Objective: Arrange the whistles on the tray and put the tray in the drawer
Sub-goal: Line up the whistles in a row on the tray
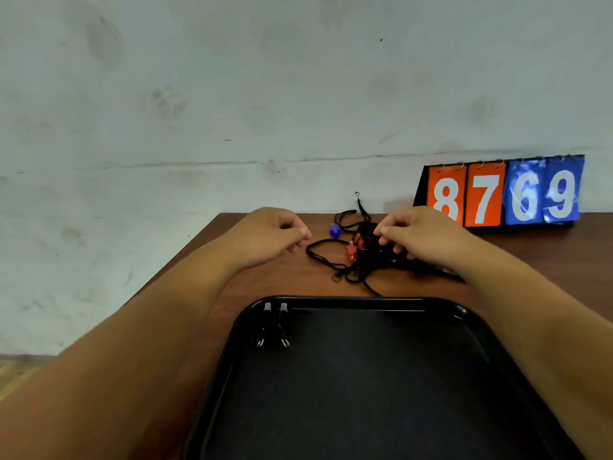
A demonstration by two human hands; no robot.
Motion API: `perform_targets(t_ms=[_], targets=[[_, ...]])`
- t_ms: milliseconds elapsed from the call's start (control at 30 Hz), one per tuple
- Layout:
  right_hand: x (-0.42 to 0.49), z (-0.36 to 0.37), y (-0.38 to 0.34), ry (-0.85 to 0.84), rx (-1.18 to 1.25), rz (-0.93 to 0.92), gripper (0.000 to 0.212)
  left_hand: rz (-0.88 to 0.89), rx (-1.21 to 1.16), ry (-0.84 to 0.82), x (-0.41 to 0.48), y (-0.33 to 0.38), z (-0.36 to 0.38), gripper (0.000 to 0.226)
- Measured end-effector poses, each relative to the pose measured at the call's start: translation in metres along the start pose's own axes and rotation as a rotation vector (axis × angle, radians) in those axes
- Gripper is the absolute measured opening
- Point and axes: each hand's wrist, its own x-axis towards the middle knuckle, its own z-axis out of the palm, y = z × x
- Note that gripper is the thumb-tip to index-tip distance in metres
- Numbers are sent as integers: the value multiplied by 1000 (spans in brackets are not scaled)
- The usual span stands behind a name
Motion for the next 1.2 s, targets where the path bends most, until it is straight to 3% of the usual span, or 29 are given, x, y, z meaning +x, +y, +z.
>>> perform_targets(t_ms=[233, 433, 633, 800, 933, 1033, 1133, 1200], targets=[[12, 20, 38, 74, -183, -165, 22, 142, 209, -166, 65, 18, 30, 17], [18, 31, 48, 22, -318, -247, 35, 255, 394, -296, 106, 26, 57, 32], [18, 36, 40, -64, -504, -372, 47, 90, 407, -145, 132, -4, 67, 57], [23, 45, 45, -251, -521, -328, 52, 21, 406, -214, 142, -26, 71, 66], [21, 45, 45, -237, -474, -336, 47, 26, 421, -245, 142, -25, 80, 69], [22, 44, 43, -175, -430, -372, 41, 64, 424, -188, 142, -25, 82, 60], [24, 45, 45, -99, -407, -389, 38, 109, 396, -71, 143, -25, 81, 36], [25, 46, 47, -131, -436, -372, 40, 121, 396, -40, 144, -29, 82, 27]])
